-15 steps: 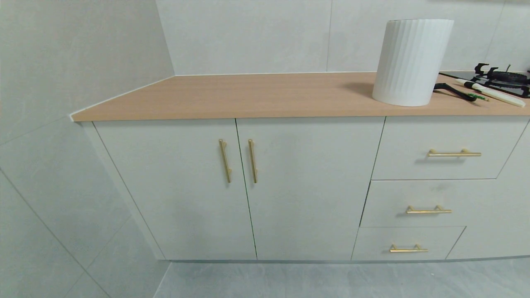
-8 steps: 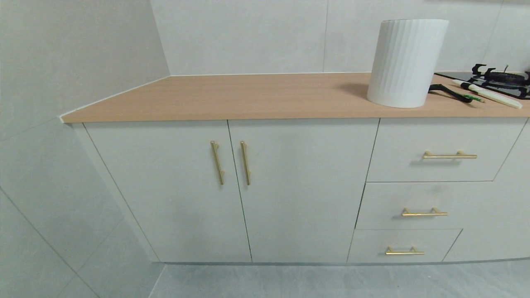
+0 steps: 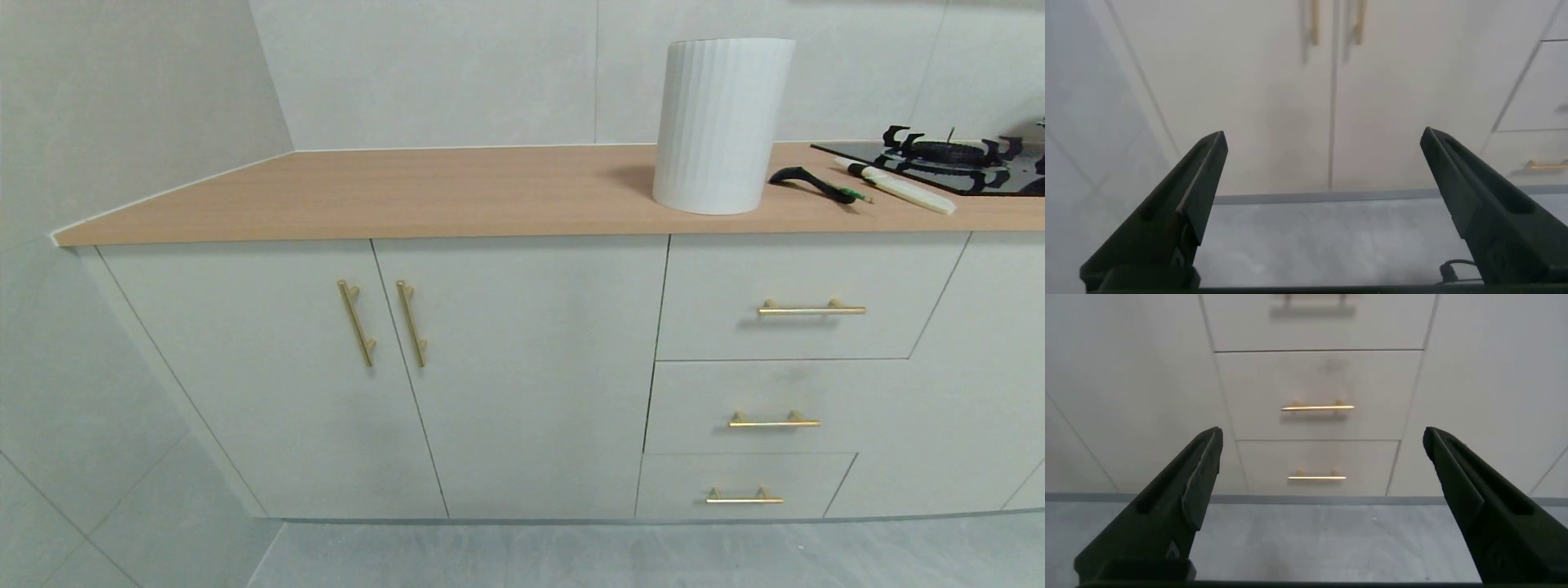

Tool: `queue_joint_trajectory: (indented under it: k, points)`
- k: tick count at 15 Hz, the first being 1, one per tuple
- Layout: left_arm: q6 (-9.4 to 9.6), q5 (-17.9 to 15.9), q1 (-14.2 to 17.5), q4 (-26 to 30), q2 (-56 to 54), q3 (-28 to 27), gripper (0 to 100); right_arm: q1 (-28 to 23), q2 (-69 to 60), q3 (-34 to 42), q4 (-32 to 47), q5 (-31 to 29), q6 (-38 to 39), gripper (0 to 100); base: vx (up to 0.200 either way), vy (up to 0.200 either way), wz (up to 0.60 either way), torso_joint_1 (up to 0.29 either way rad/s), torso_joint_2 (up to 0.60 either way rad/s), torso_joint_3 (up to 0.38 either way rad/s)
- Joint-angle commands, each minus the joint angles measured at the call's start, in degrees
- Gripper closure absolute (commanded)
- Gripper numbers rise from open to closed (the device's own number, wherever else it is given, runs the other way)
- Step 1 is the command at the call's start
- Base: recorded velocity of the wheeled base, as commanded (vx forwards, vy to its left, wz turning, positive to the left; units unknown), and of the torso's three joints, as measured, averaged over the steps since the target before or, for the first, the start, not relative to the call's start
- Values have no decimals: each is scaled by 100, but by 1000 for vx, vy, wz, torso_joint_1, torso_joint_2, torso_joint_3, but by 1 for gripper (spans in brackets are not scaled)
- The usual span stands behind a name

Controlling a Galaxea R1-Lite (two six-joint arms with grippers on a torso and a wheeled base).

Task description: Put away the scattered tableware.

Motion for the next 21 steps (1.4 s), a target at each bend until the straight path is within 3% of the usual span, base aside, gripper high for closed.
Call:
queue_joint_trajectory:
  k: [1, 11, 14, 21]
  points:
    - [2, -2, 0, 0, 9, 1, 0, 0, 10, 0, 4, 1, -1, 0, 0, -200, 0, -2, -2, 2]
    - [2, -2, 0, 0, 9, 1, 0, 0, 1, 0, 4, 1, -1, 0, 0, -20, 0, 1, 0, 0]
    - [-7, 7, 0, 0, 9, 1, 0, 0, 10, 0, -5, 1, 8, 0, 200, 0, 0, -4, 4, 2]
    - [-7, 7, 0, 0, 9, 1, 0, 0, 1, 0, -5, -7, 17, 0, 0, 0, 0, 0, 0, 0]
